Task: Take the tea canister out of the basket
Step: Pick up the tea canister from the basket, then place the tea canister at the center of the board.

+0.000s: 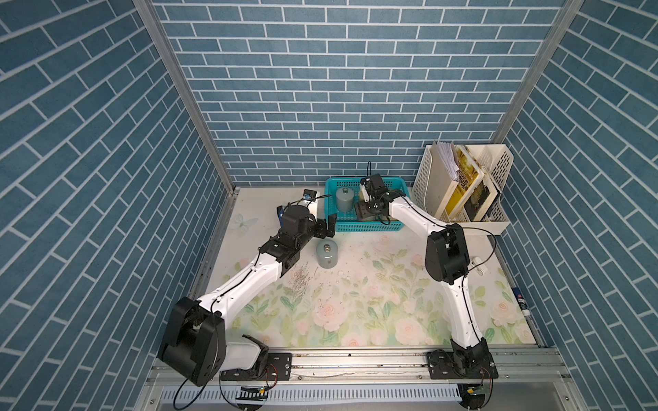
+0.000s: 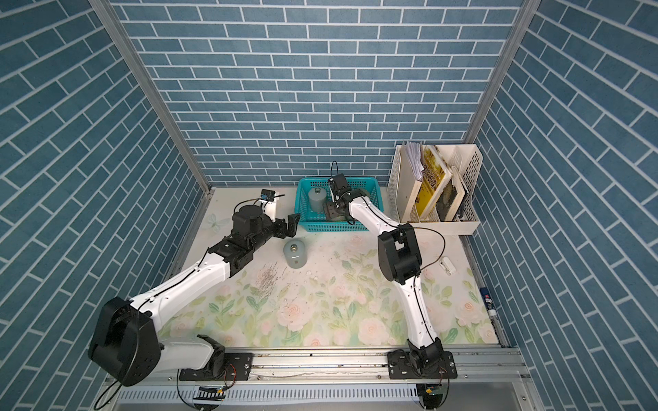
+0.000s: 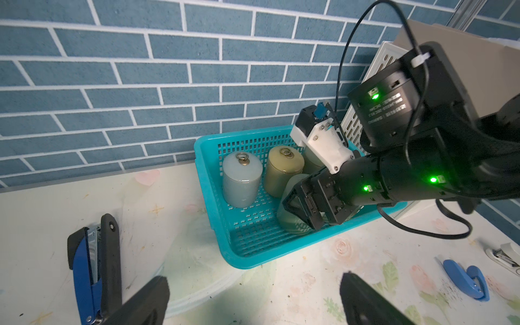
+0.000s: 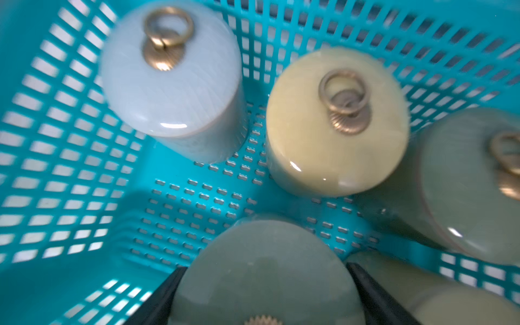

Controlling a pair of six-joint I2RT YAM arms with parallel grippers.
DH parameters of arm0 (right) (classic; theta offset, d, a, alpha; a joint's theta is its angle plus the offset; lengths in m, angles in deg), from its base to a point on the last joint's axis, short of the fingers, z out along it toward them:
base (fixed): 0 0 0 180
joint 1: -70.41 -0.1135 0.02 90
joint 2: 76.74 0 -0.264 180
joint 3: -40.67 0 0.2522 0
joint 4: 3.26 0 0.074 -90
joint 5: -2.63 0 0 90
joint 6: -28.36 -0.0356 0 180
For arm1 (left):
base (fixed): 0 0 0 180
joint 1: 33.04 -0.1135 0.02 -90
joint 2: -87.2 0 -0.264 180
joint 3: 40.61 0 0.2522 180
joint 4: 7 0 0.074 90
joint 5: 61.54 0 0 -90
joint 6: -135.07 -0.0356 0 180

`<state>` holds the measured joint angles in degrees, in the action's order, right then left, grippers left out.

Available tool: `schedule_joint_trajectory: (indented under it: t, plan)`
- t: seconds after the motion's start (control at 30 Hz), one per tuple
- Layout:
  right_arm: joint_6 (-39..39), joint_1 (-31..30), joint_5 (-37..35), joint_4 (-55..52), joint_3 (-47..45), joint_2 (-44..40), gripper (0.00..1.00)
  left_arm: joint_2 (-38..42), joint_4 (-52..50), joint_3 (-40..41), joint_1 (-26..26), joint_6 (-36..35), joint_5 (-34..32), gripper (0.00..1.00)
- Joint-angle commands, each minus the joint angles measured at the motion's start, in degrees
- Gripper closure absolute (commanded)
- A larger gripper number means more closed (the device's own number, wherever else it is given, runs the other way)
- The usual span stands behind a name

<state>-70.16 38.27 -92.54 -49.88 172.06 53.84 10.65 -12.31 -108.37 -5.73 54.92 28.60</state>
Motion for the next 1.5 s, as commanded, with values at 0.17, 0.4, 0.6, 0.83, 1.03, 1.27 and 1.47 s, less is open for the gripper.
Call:
schedule_joint_trajectory:
  t: [0.17, 0.4, 0.6, 0.83, 1.03, 1.27, 1.47]
  plan:
    - [4.19, -1.10, 0.50, 7.38, -3.23, -16.74, 1.00, 2.87, 1.04, -0.67, 0.46, 0.87, 1.78, 0.00]
    - [10.82, -5.72, 5.86, 8.72, -13.97, -27.78, 1.00, 4.40, 1.31, -0.32, 0.52, 0.88, 1.87, 0.00]
    - [11.41, -8.90, 6.11, 8.20, -25.64, -33.71, 1.00, 5.28, 1.28, 0.41, 0.53, 1.11, -0.40, 0.00]
    - [7.08, -9.64, 5.34, 12.58, -39.13, -36.83, 1.00, 4.02, 0.76, 0.82, 0.54, 0.44, -0.26, 0.00]
    - [3.97, -10.99, 3.90, 16.41, -44.17, -35.71, 1.00, 2.09, 1.54, 1.10, 0.53, 0.03, 2.08, 0.00]
    - [2.23, -11.72, 2.46, 19.04, -44.69, -33.22, 1.00, 1.40, 0.62, 1.26, 0.49, -1.06, 1.68, 0.00]
    - [1.84, -12.07, 0.71, 19.11, -43.67, -30.77, 1.00, 0.93, 1.31, 1.26, 0.49, -0.70, 1.88, 0.00]
